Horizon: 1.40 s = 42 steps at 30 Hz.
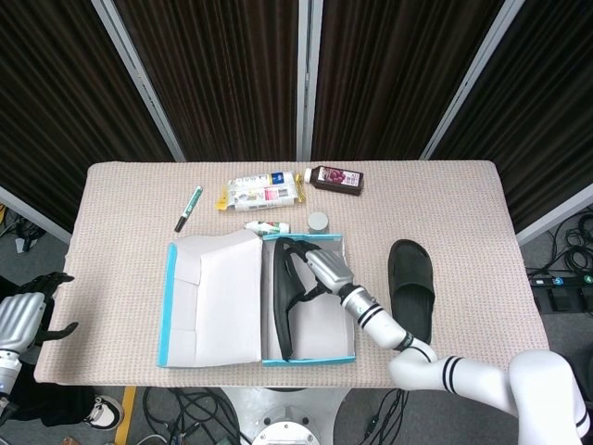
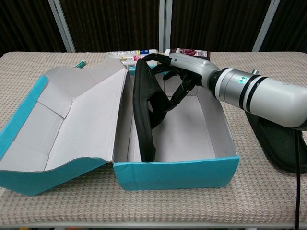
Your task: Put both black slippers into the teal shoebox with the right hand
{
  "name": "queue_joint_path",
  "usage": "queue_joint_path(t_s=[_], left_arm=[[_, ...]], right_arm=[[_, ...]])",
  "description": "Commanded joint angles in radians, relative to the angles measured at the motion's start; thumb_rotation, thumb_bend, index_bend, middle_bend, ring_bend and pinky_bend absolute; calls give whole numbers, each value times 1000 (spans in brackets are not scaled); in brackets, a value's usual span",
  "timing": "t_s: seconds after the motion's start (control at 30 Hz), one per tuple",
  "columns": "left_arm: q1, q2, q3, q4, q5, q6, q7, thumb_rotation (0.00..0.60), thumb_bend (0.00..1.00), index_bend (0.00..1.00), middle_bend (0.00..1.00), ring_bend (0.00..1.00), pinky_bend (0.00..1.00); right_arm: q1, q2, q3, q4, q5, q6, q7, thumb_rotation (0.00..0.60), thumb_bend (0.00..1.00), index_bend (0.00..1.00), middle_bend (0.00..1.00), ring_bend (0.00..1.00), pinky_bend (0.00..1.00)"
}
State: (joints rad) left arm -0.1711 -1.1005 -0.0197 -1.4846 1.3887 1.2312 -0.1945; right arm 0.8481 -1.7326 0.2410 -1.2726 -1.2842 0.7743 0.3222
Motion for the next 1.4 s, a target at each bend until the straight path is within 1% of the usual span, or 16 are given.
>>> queue_joint_path(t_s=[0.03,0.23,0.33,0.37,0.43,0.57,0.7,0.8,0.9,0.93,1.03,1.17,1.4], left_arm=[[-1,-1,-1,0,0,0,-1,600,180,208,167,142,209],[-2,0,-2,-4,1,1,3,600,180,208,167,142,209],[-3,0,-2,-5,1,0,4,600,180,208,167,142,209],[-3,0,-2,-6,1,0,4,600,179,208,167,142,209],[-4,0,-1,-6,4,0,5,600,180,208,167,142,209],[-6,0,0,-9,9,1,7,600,180,208,167,142,209],[-7,2,-1,-13,11,2,7,600,181,208,167,142,210],[-6,4,0,-16,12,4,6,600,180,208,167,142,210],[-7,4,-1,-18,12,5,6,600,180,208,167,142,210],[-6,3,-1,-18,12,5,7,600,181,208,167,142,210],[-6,2,0,-16,12,5,6,600,180,208,167,142,210],[-6,0,-1,-12,8,4,2,600,180,208,167,142,210],[-5,0,-4,-6,6,6,-10,600,181,208,167,142,210]], right_arm=[[-1,15,-1,-16,-3,0,-5,600,0,0,198,23,113],[-5,58,0,-79,-7,11,-28,600,0,0,170,0,106],[-6,107,-6,-141,-16,18,-80,600,7,0,158,0,97],[-5,125,-9,-161,-15,16,-102,600,27,0,149,0,90],[-5,162,-12,-204,-8,14,-150,600,97,0,132,0,79],[-6,242,-12,-310,37,13,-260,600,234,0,116,0,67],[-1,293,-10,-379,92,14,-343,600,259,0,109,0,50],[2,307,-3,-411,130,21,-370,600,246,0,102,0,43],[0,282,15,-411,147,56,-360,600,142,0,102,0,42],[1,271,19,-405,147,62,-356,600,88,0,103,0,43],[8,229,27,-371,141,85,-350,600,32,0,106,0,43],[18,163,35,-316,125,117,-339,600,12,0,107,0,43],[29,108,54,-264,105,140,-301,600,0,0,107,0,43]])
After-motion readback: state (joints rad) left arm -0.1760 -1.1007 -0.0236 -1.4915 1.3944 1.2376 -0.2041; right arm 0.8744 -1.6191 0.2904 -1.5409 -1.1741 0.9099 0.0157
